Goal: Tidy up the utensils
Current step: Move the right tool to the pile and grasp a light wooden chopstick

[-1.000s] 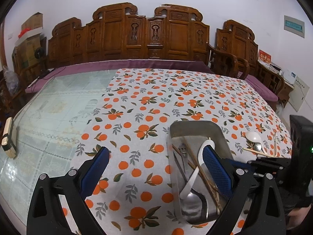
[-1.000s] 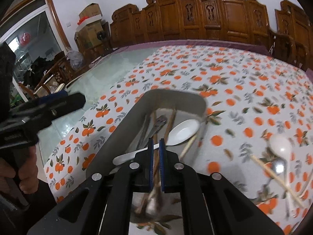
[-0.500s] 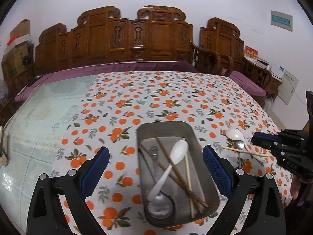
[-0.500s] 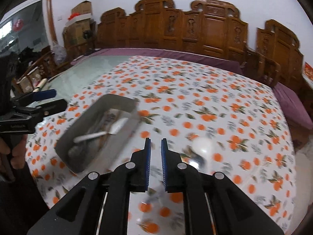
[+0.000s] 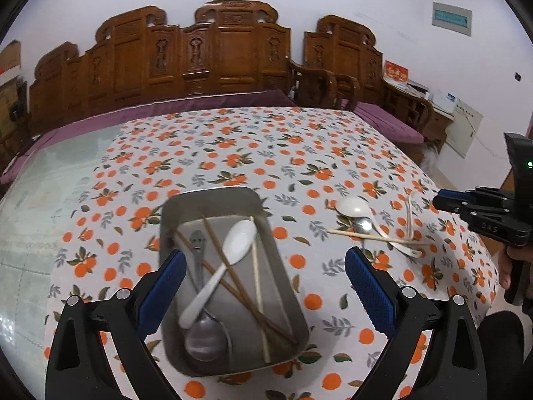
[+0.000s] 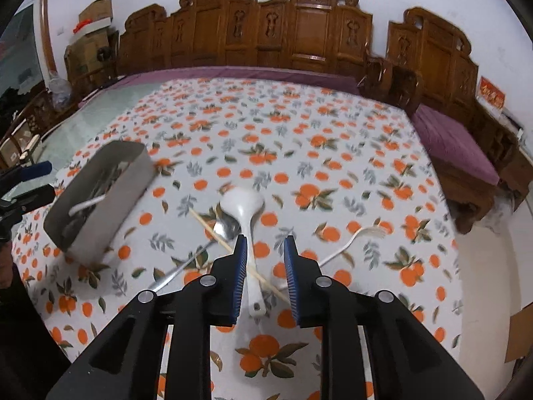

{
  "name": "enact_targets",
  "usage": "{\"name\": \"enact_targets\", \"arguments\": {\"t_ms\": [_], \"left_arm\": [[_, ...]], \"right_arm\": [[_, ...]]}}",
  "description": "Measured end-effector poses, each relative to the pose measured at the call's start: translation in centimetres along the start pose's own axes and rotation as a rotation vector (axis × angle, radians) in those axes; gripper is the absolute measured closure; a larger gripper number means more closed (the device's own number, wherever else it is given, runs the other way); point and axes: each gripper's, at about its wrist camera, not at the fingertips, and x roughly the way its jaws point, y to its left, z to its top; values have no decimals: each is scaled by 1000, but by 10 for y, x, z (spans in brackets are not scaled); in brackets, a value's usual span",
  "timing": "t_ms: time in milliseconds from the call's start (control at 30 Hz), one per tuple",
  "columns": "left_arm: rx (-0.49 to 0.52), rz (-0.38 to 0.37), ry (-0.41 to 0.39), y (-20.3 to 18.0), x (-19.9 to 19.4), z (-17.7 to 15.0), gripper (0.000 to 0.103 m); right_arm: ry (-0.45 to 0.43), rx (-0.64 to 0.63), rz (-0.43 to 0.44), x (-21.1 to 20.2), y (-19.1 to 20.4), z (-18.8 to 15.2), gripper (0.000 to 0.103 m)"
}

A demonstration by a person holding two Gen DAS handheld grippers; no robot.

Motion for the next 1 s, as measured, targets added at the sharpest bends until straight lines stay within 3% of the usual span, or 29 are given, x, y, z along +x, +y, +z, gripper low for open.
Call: {"name": "enact_targets", "arguments": {"t_ms": [367, 667, 800, 1000], "left_arm": [[43, -21, 11, -19, 4, -6, 11], [56, -19, 15, -24, 5, -7, 11], [56, -17, 15, -25, 5, -8, 11], [67, -12, 21, -26, 6, -10, 11]], "right_arm": [[117, -54, 29, 63, 20, -13, 78], [130, -93, 39, 66, 25, -19, 78], [131, -131, 35, 68, 32, -20, 89], [104, -158, 31, 65, 37, -19, 90]]}}
